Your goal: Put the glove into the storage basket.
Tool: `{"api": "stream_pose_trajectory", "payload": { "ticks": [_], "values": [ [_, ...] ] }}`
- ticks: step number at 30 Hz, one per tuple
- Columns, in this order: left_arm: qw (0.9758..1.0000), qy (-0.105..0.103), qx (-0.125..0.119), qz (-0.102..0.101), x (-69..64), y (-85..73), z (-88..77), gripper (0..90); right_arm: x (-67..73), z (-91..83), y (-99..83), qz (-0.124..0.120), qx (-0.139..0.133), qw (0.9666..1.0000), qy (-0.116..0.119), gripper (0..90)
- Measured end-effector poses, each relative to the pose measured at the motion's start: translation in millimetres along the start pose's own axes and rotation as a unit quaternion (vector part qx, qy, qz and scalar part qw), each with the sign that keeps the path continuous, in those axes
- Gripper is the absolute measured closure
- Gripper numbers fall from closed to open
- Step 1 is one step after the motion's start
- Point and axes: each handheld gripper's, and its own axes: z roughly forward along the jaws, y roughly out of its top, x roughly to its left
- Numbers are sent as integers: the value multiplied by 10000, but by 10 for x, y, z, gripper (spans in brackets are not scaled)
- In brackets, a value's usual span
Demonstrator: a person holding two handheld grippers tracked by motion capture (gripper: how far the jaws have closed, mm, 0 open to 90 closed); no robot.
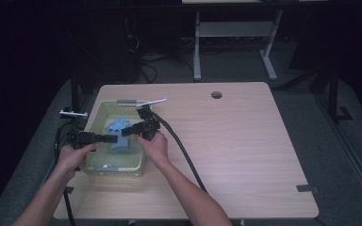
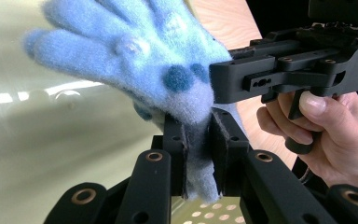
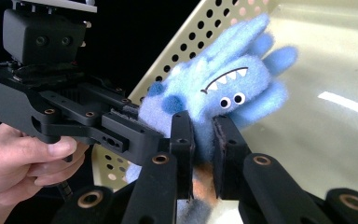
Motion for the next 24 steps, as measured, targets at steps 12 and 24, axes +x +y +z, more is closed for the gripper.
{"api": "stream_pose_trajectory", "payload": {
  "ticks": [12,24],
  "values": [
    [9996,211,197,20,67,1,14,772,-52,133,-20,30,178,9998,-112,797],
    [9986,371,367,18,90,-13,24,773,-57,155,-33,42,338,9991,-239,770]
  ]
}}
